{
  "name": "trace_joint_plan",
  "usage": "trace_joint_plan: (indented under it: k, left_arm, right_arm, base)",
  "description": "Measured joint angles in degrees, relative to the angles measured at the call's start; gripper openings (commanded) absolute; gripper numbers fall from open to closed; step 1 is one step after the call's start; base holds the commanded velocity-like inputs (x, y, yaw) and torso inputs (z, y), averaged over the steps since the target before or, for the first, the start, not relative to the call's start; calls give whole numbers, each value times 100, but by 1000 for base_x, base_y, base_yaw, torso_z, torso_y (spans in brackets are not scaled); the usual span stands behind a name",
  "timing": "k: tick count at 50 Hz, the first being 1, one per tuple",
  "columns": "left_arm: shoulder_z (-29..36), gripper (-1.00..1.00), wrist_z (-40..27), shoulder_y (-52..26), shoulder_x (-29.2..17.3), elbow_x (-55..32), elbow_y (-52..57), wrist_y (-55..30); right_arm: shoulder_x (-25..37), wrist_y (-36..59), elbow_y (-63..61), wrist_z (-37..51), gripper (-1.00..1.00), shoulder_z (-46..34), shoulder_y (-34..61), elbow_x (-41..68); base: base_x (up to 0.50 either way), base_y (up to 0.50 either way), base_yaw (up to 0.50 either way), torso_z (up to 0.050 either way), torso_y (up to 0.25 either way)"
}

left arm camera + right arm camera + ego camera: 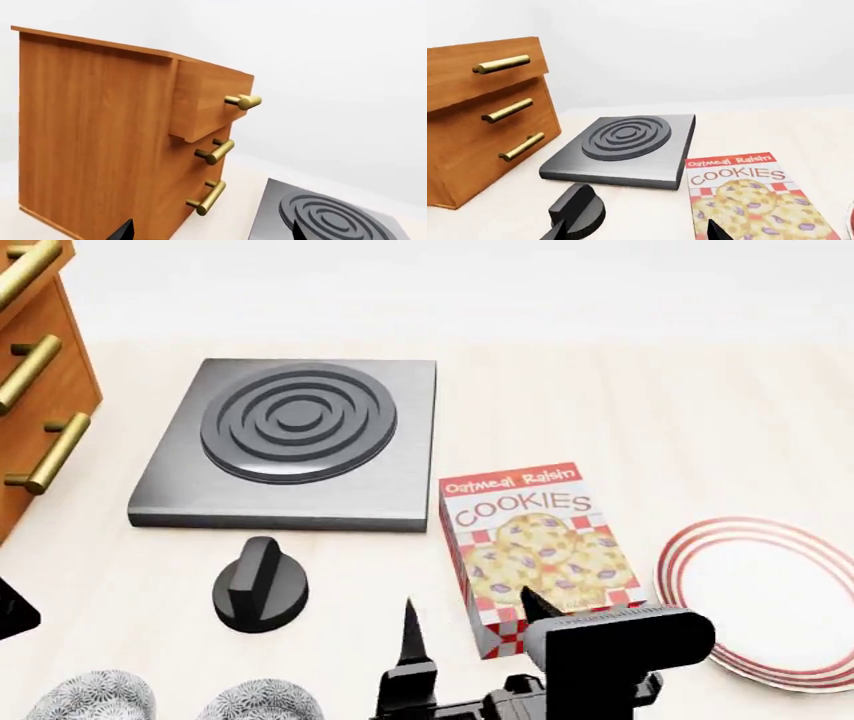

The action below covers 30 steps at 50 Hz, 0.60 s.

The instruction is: Pick the akita bowl from table center and place it on the plate.

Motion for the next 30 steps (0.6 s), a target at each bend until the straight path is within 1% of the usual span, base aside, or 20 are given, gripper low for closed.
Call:
trace_joint_plan:
  k: [8,14,30]
  left_arm:
    - [-45,100,-62,1,-2,-94,63,-32]
    - [-88,100,-101,-9,-16,-178,115,-74]
    - [-153,100,-180,-36,-57,-342,184,-141]
  right_arm:
    - [-130,655,655,-278,100,-445,806,290]
    - [-234,1071,1108,-423,100,-629,1262,502]
    - [-531,1879,2241,-528,100,-399,1891,1218]
  base:
    - [0,0,0,0,0]
    - [0,0,0,0,0]
    - [0,0,0,0,0]
